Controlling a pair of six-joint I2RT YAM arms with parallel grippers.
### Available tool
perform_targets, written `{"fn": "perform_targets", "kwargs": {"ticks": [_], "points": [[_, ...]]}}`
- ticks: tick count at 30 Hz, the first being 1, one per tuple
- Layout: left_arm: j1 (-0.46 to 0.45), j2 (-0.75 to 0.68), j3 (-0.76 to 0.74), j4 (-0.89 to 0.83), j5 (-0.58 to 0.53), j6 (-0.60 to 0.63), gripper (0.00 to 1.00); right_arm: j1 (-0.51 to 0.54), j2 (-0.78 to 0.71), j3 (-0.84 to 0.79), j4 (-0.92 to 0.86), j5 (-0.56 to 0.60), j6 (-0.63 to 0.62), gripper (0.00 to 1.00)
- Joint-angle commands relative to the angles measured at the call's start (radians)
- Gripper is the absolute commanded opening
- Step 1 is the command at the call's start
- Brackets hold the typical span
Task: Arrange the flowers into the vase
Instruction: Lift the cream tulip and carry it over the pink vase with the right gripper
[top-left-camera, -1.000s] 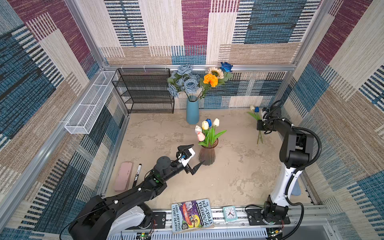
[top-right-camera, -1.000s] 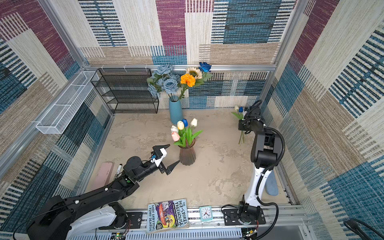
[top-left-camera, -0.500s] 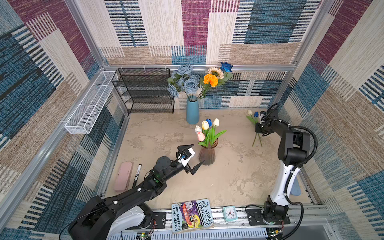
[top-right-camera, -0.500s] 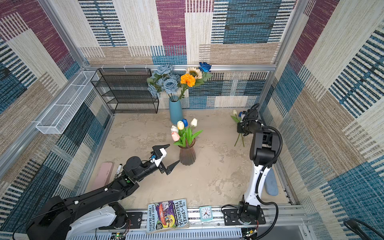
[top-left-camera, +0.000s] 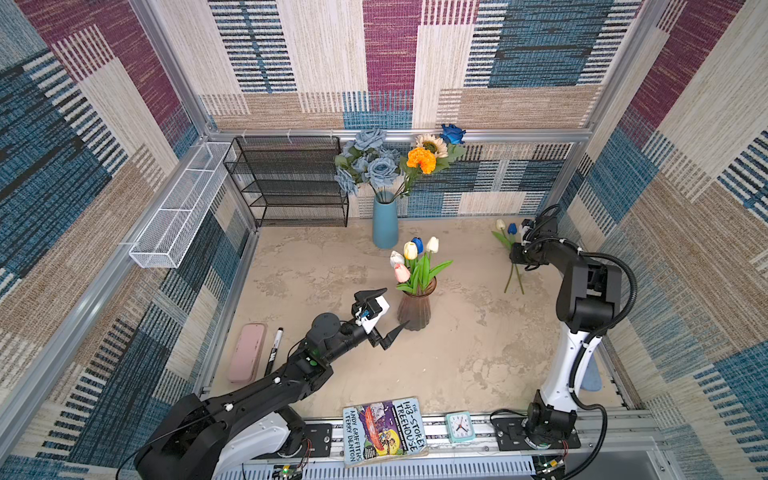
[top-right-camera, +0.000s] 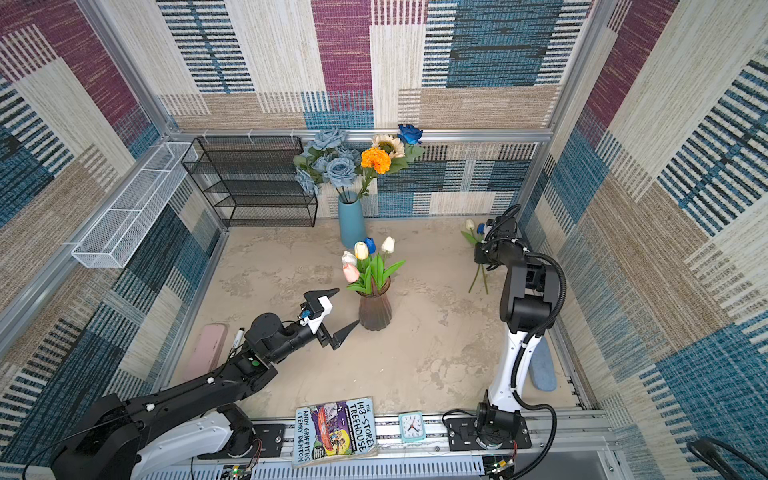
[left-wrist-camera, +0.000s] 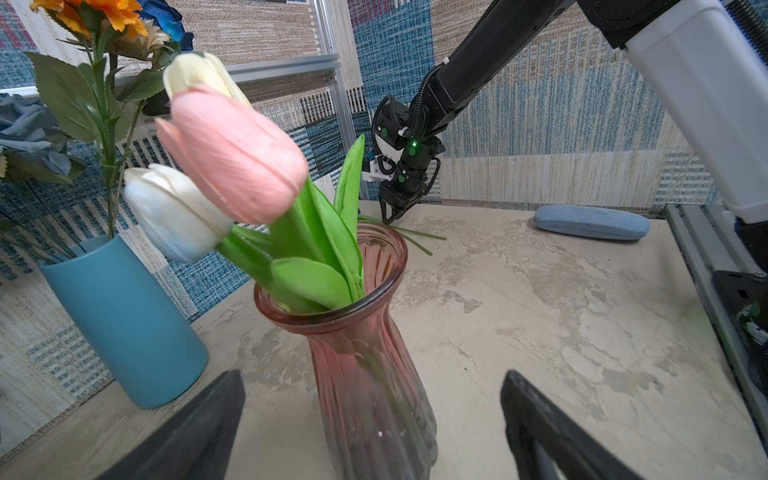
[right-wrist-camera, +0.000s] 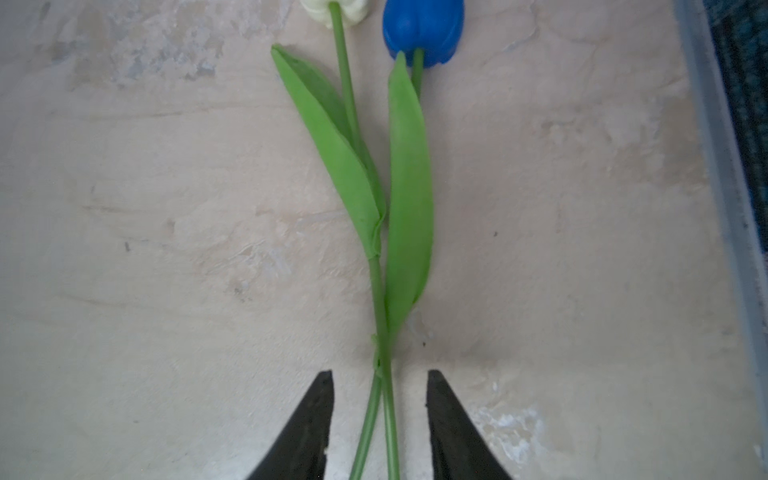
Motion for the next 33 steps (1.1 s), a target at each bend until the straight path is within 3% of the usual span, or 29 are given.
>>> {"fn": "perform_targets", "kwargs": {"ticks": [1,11,26,33], "points": [[0.001,-0.004,-0.005,0.022,-0.002,0.006,0.99,0.002,0.008,-0.001,0.0,0.037,0.009,0.35],[0.001,0.005,-0.009,0.033,-0.004,0.008,0.99,0.002,0.05,0.01,-0.031,0.037,0.0,0.11],[0.001,0.012,-0.008,0.05,-0.004,0.004,0.99,0.012,-0.071,-0.024,-0.01,-0.018,0.008,0.02],[0.001,-0.053,-0.013,0.033,-0.005,-0.002,0.99,0.047,-0.254,-0.112,0.103,-0.209,0.072,0.0]]}}
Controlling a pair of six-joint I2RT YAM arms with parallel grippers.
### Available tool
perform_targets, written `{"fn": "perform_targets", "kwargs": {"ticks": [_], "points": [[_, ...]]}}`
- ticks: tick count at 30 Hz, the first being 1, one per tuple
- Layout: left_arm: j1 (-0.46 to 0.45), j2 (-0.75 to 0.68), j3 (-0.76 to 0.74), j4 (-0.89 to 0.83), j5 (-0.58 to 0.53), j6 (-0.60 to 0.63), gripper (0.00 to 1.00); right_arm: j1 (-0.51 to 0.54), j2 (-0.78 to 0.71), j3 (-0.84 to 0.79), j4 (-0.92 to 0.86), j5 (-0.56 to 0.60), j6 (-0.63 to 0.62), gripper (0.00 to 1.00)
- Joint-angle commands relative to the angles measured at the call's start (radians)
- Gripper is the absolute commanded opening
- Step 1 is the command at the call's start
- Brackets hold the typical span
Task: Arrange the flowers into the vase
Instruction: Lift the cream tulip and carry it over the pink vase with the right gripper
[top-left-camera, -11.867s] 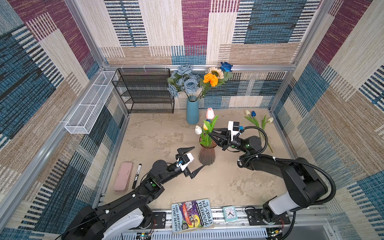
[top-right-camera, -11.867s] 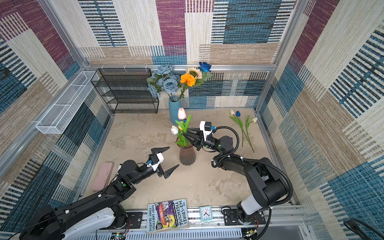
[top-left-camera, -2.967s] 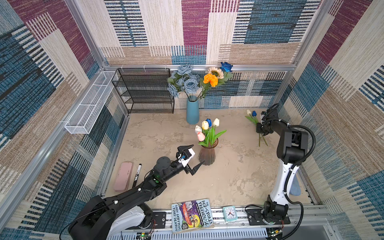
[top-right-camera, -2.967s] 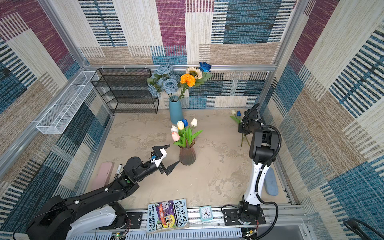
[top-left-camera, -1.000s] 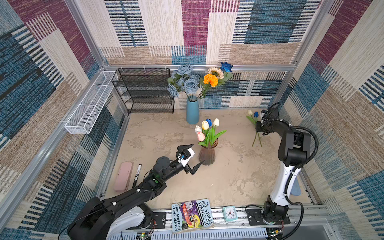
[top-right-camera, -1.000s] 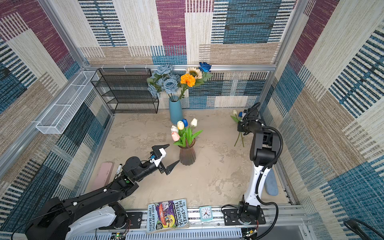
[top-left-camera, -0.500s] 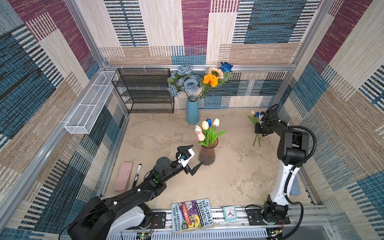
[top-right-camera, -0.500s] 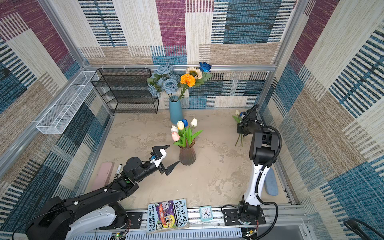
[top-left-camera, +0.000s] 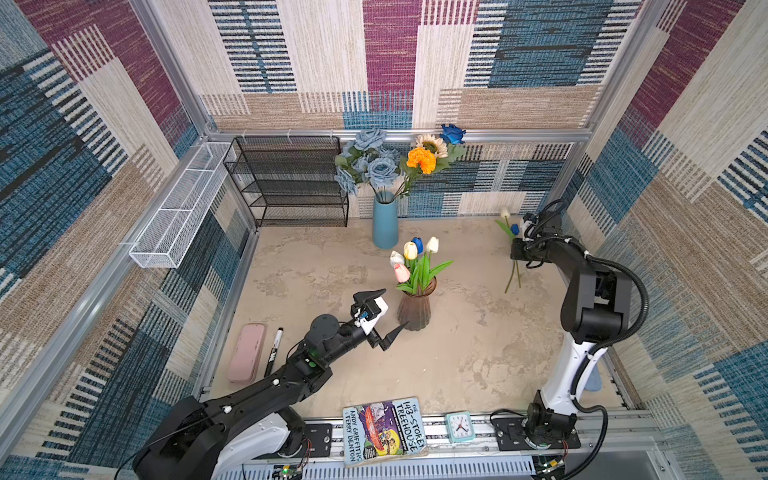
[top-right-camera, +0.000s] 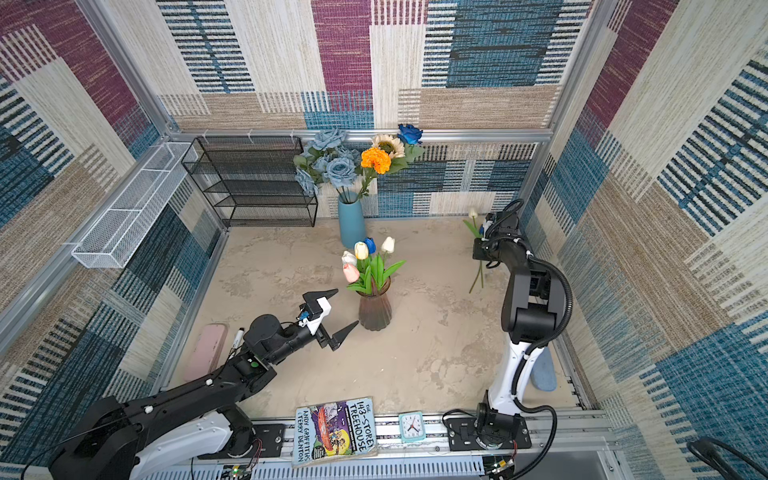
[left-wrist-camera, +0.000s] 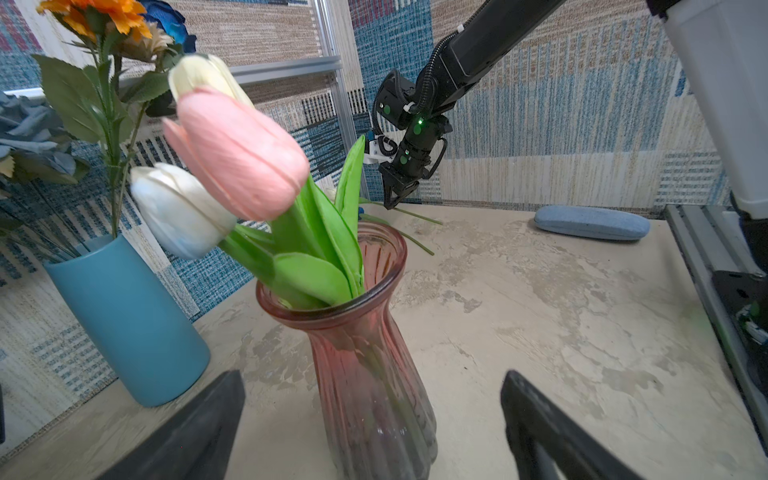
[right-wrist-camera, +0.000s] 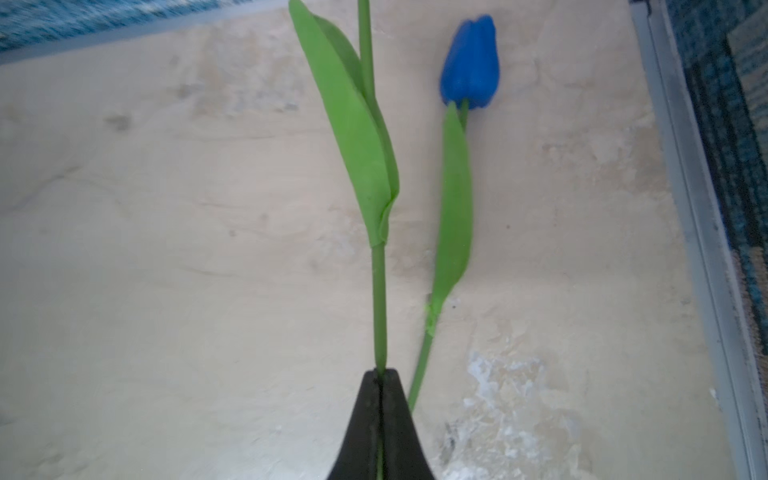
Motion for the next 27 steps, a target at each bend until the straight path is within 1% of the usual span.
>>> {"fn": "perform_targets", "kwargs": {"ticks": [1,6,9,11,12,15,17,19,22,25,27], "points": [[0.001,-0.035,-0.004,0.028,-0.005,-0.002,0.99,0.02,-0.113,-0.052,0.145,-0.148,0.066,0.0],[0.001,-0.094,-0.01,0.03,-0.015,-0.008,0.99,0.069,-0.327,-0.192,0.348,-0.293,0.149,0.0],[0.001,-0.119,-0.015,0.047,-0.007,-0.019,0.99,0.104,-0.474,-0.317,0.538,-0.403,0.206,0.0],[0.001,-0.123,-0.019,0.072,-0.003,-0.027,0.99,0.127,-0.575,-0.423,0.729,-0.495,0.26,0.0],[0.001,-0.126,-0.023,0.085,-0.001,-0.03,0.99,0.136,-0.613,-0.455,0.791,-0.528,0.275,0.0],[0.001,-0.129,-0.027,0.104,-0.004,-0.038,0.99,0.178,-0.726,-0.547,0.986,-0.597,0.333,0.0],[0.001,-0.128,-0.025,0.102,-0.007,-0.039,0.99,0.221,-0.79,-0.616,1.164,-0.634,0.42,0.0],[0.002,-0.123,-0.021,0.1,-0.009,-0.037,0.99,0.284,-0.837,-0.669,1.322,-0.635,0.497,0.0],[0.001,-0.105,-0.014,0.11,-0.009,-0.04,0.99,0.409,-0.877,-0.72,1.437,-0.572,0.495,0.0],[0.001,-0.09,-0.011,0.116,0.001,-0.042,0.99,0.494,-0.856,-0.77,1.576,-0.527,0.52,0.0],[0.001,-0.086,-0.009,0.113,0.0,-0.04,0.99,0.532,-0.823,-0.806,1.668,-0.493,0.545,0.0]]}}
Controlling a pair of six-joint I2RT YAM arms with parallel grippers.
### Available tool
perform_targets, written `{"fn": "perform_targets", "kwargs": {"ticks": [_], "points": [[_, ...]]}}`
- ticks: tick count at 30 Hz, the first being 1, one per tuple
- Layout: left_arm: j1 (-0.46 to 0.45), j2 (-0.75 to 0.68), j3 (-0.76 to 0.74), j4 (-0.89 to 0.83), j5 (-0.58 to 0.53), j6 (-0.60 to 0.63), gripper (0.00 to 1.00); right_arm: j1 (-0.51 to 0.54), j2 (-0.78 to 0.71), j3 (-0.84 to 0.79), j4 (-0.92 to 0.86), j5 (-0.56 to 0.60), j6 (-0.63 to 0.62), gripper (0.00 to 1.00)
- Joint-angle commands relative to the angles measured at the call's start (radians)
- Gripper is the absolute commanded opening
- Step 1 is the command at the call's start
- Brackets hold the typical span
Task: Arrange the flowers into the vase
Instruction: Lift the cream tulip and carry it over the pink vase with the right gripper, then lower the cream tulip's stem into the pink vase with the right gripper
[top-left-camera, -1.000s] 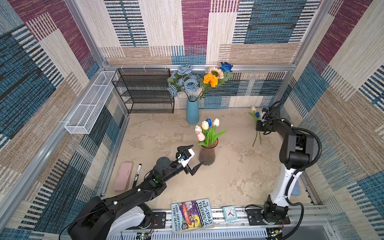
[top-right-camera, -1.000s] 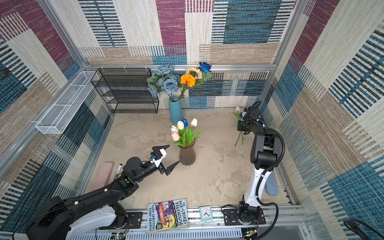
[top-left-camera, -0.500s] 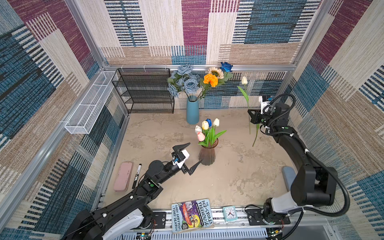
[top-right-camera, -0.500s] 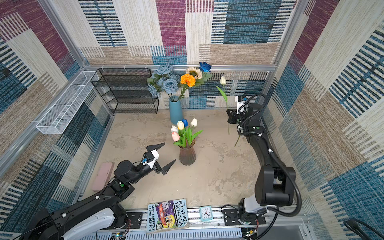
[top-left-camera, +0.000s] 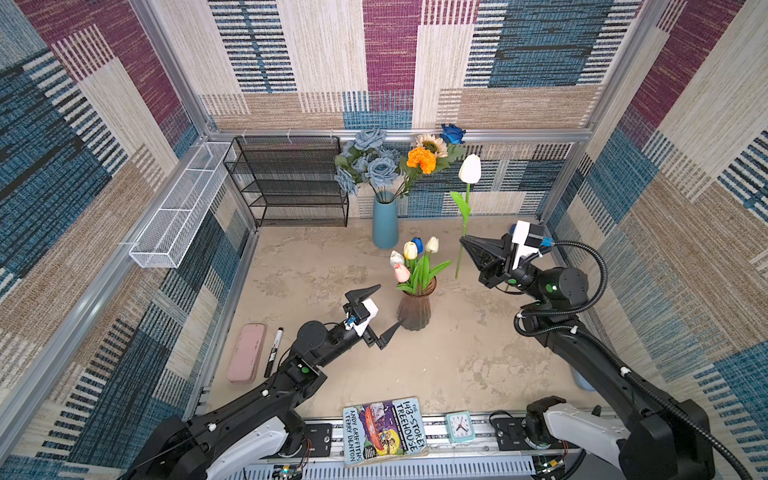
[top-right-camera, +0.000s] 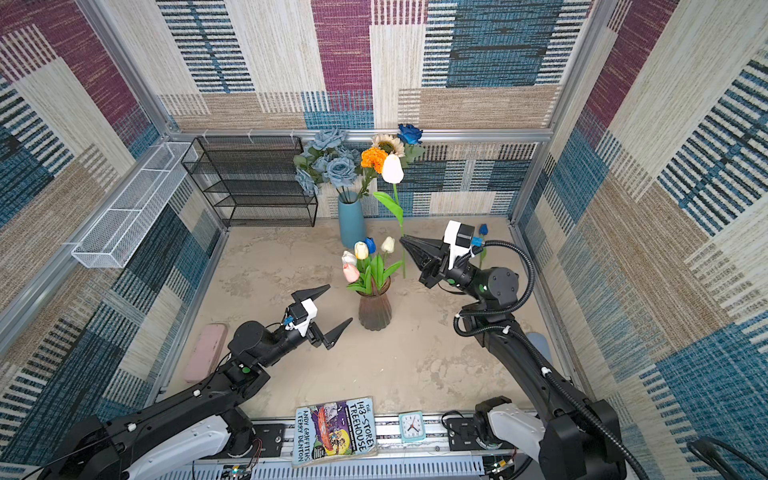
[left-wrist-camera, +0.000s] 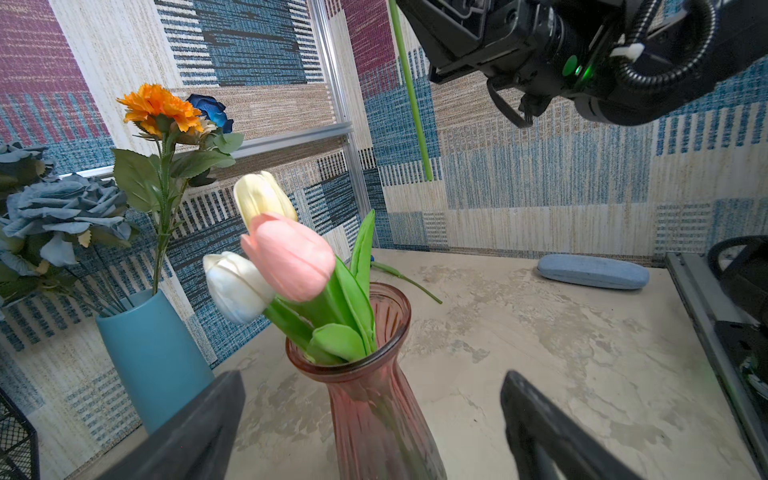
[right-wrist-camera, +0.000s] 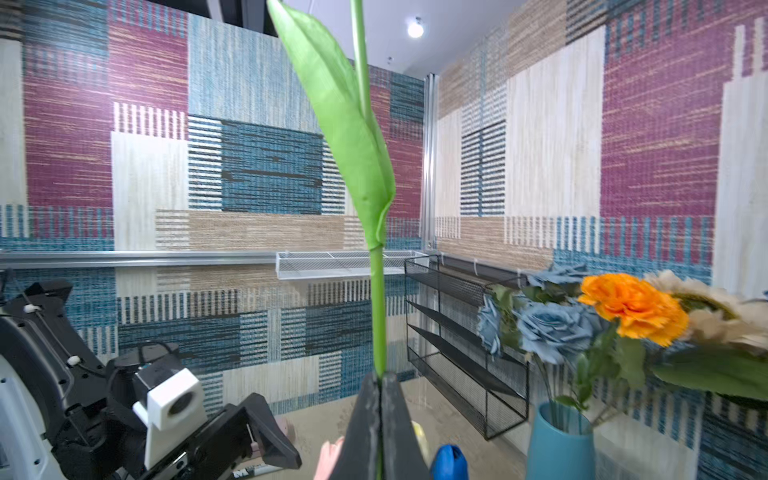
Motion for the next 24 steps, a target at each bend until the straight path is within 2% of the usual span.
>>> {"fn": "perform_targets", "kwargs": {"ticks": [1,4,10,17,24], "points": [[0.001,0.007,0.009,0.052,-0.001,-0.02,0.99,0.049,0.046,-0.043,0.258,0.076,0.085,0.0],[0.002,0.015,0.012,0.047,0.002,-0.016,0.99,0.095,0.101,-0.068,0.373,0.129,0.108,0.0],[0.001,0.021,0.006,0.045,-0.001,-0.018,0.99,0.179,0.201,-0.104,0.462,0.208,-0.013,0.0],[0.001,0.038,-0.006,0.062,-0.007,-0.024,0.99,0.199,0.312,-0.109,0.531,0.235,-0.069,0.0],[0.001,0.038,-0.008,0.04,-0.018,-0.009,0.99,0.205,0.336,-0.152,0.511,0.253,-0.142,0.0]]}}
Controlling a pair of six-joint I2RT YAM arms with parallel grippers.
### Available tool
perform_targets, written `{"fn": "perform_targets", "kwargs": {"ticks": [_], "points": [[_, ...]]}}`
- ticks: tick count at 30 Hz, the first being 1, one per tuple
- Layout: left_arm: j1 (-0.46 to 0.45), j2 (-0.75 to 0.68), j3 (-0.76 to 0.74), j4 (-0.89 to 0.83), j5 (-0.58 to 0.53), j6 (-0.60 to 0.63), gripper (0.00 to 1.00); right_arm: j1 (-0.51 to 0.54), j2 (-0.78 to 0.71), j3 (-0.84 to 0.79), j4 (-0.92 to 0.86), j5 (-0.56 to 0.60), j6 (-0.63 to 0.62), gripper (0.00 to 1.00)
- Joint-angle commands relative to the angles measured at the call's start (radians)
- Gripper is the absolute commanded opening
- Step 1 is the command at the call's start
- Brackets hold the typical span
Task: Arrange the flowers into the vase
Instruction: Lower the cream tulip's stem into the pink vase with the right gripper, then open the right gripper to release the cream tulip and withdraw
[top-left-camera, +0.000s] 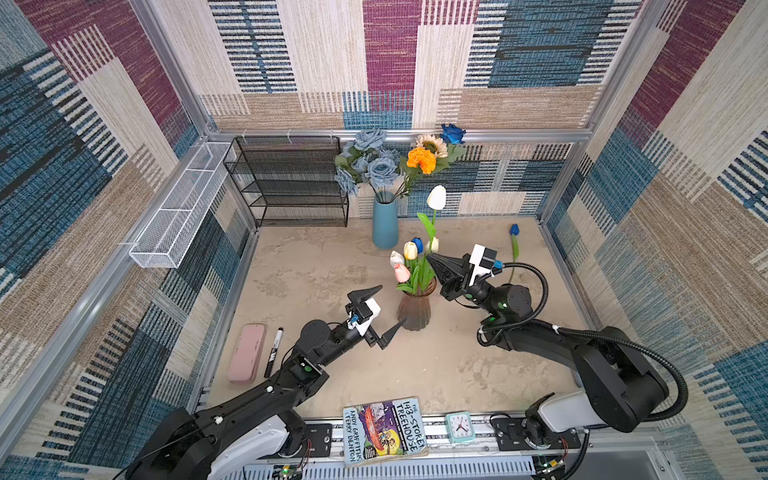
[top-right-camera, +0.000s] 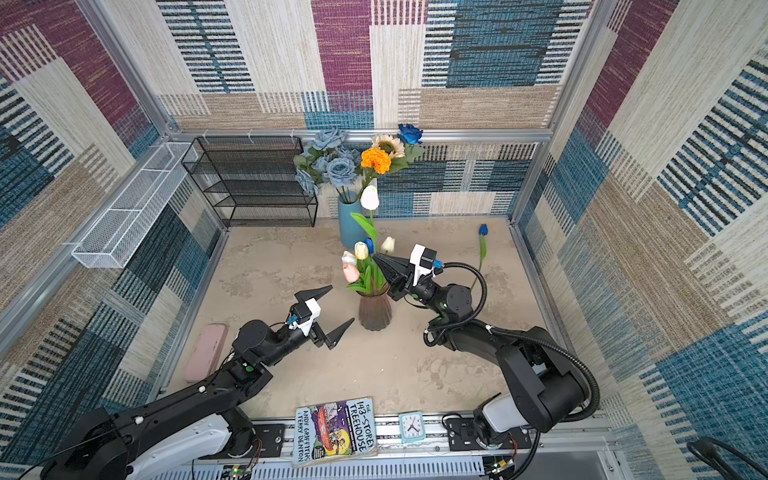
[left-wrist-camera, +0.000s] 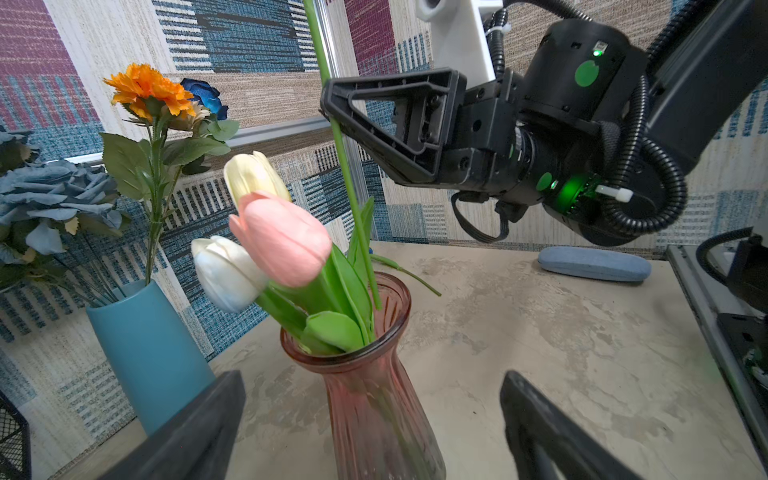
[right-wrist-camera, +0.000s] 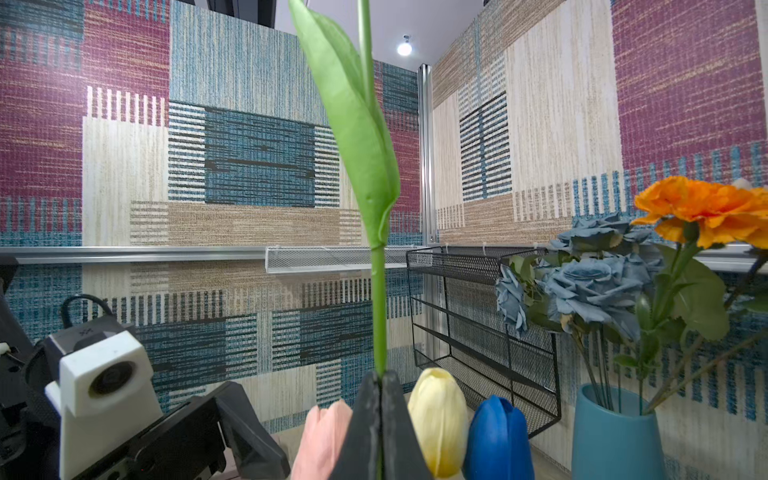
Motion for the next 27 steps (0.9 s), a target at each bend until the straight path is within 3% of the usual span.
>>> {"fn": "perform_targets", "kwargs": {"ticks": [1,13,19,27], "points": [[0.001,0.002,-0.002,0.021,-0.018,-0.009,0.99,0.006,0.004,-0.021,0.089,0.019,-0.054,0.0],[0.001,0.046,0.009,0.043,-0.009,-0.007,0.99,0.025,0.043,-0.086,0.013,0.031,-0.143,0.03],[0.001,0.039,0.003,0.043,-0.013,-0.007,0.99,0.028,0.019,-0.101,-0.025,0.058,-0.173,0.32],[0.001,0.038,0.001,0.045,-0.013,-0.006,0.99,0.029,-0.049,-0.105,-0.093,0.09,-0.211,0.45]]}}
